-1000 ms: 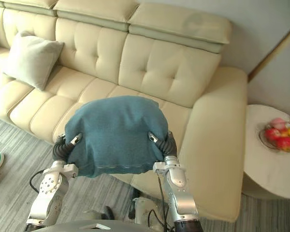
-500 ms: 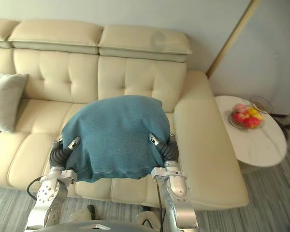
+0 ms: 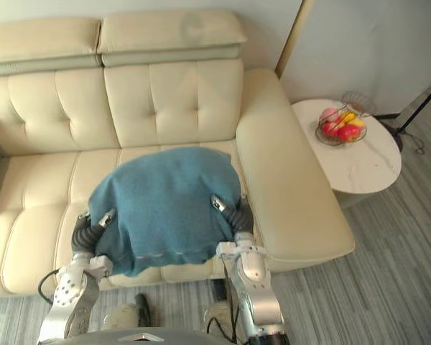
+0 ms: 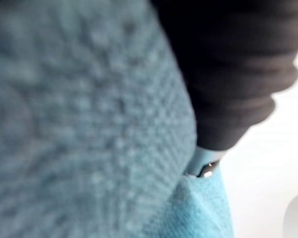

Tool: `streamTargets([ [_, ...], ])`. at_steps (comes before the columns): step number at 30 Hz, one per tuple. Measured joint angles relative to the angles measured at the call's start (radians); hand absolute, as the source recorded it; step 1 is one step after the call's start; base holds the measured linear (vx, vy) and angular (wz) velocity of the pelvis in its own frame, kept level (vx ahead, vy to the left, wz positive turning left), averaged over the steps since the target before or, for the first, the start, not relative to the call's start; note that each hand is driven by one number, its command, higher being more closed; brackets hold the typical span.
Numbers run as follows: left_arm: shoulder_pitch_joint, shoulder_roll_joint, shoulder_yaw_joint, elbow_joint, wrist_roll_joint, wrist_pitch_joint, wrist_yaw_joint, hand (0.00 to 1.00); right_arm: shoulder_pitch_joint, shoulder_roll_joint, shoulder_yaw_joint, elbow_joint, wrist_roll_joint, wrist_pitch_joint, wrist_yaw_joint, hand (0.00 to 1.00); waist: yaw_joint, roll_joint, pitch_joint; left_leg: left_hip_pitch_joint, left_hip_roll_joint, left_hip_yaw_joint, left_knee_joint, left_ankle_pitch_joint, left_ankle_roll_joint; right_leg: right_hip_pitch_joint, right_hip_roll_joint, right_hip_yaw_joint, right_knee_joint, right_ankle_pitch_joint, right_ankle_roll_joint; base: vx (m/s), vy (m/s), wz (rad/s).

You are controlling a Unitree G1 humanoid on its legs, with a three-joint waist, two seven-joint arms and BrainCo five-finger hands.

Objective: Pick up cushions and gather them together orderly.

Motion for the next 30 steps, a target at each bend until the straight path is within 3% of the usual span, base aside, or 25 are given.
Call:
streamTargets([
  [5, -0.124, 0.004, 0.041, 0.000, 0.003, -0.006, 0.116, 1.00, -0.141, 0.000, 0.086, 0.018, -0.058, -0.027, -0.082, 1.00, 0.024, 0.021, 0.023, -0.041, -0.006, -0.023, -0.002, 0.016, 0.003, -0.029, -0.005, -0.022, 0.008, 0.004, -0.001, -0.05, -0.004, 0.16],
  [8, -0.250, 0.042, 0.052, 0.009, 0.063, -0.013, 0.195, 1.00, -0.266, 0.001, 0.103, 0.031, -0.121, -0.032, -0.139, 1.00, 0.041, 0.030, 0.047, -0.108, -0.009, -0.027, -0.006, 0.045, 0.008, -0.091, -0.009, -0.035, 0.016, 0.014, -0.007, -0.08, -0.026, 0.16],
  [15, -0.636, 0.112, 0.058, 0.177, 0.179, -0.012, 0.356, 1.00, -0.533, 0.013, 0.100, 0.139, -0.210, -0.051, -0.353, 1.00, 0.047, 0.040, 0.078, -0.238, -0.028, -0.059, -0.074, 0.137, 0.005, -0.248, -0.013, -0.061, 0.055, 0.032, -0.012, -0.07, -0.038, 0.16],
  [19, -0.917, 0.148, 0.045, 0.277, 0.179, -0.012, 0.377, 1.00, -0.708, 0.038, -0.015, 0.141, -0.282, -0.047, -0.447, 1.00, 0.046, 0.044, 0.105, -0.285, -0.051, -0.081, -0.185, 0.225, 0.001, -0.341, -0.017, -0.073, 0.079, 0.039, -0.013, -0.05, -0.035, 0.26],
  [22, -1.136, 0.180, 0.033, 0.342, 0.177, -0.013, 0.381, 1.00, -0.873, 0.042, -0.103, 0.141, -0.341, -0.041, -0.509, 1.00, 0.043, 0.069, 0.138, -0.311, -0.057, -0.105, -0.283, 0.299, -0.002, -0.394, -0.017, -0.095, 0.078, 0.052, -0.007, -0.05, -0.032, 0.24],
  [26, -1.353, 0.222, 0.026, 0.437, 0.165, -0.020, 0.381, 1.00, -1.046, 0.010, -0.162, 0.152, -0.356, -0.022, -0.543, 1.00, 0.046, 0.086, 0.164, -0.357, -0.054, -0.111, -0.362, 0.362, -0.011, -0.471, -0.013, -0.112, 0.082, 0.060, -0.010, -0.04, -0.034, 0.09],
  [27, -1.411, 0.230, 0.030, 0.481, 0.153, -0.023, 0.376, 1.00, -1.107, 0.006, -0.185, 0.200, -0.355, -0.020, -0.554, 0.00, 0.045, 0.087, 0.165, -0.375, -0.054, -0.112, -0.377, 0.378, -0.010, -0.499, -0.012, -0.115, 0.091, 0.061, -0.011, 0.00, 0.000, 0.00],
  [28, -1.452, 0.227, 0.042, 0.519, 0.136, -0.023, 0.373, 0.00, -1.170, 0.005, -0.218, 0.273, -0.353, -0.016, -0.558, 0.00, 0.045, 0.087, 0.165, -0.386, -0.054, -0.111, -0.397, 0.393, -0.015, -0.522, -0.010, -0.115, 0.096, 0.061, -0.011, 0.00, 0.000, 0.00],
  [30, -1.479, 0.226, 0.051, 0.556, 0.118, -0.023, 0.373, 0.00, -1.231, -0.005, -0.249, 0.360, -0.347, 0.008, -0.558, 0.00, 0.046, 0.089, 0.169, -0.399, -0.051, -0.110, -0.411, 0.401, -0.019, -0.540, -0.005, -0.117, 0.096, 0.060, -0.011, 0.00, 0.000, 0.00],
])
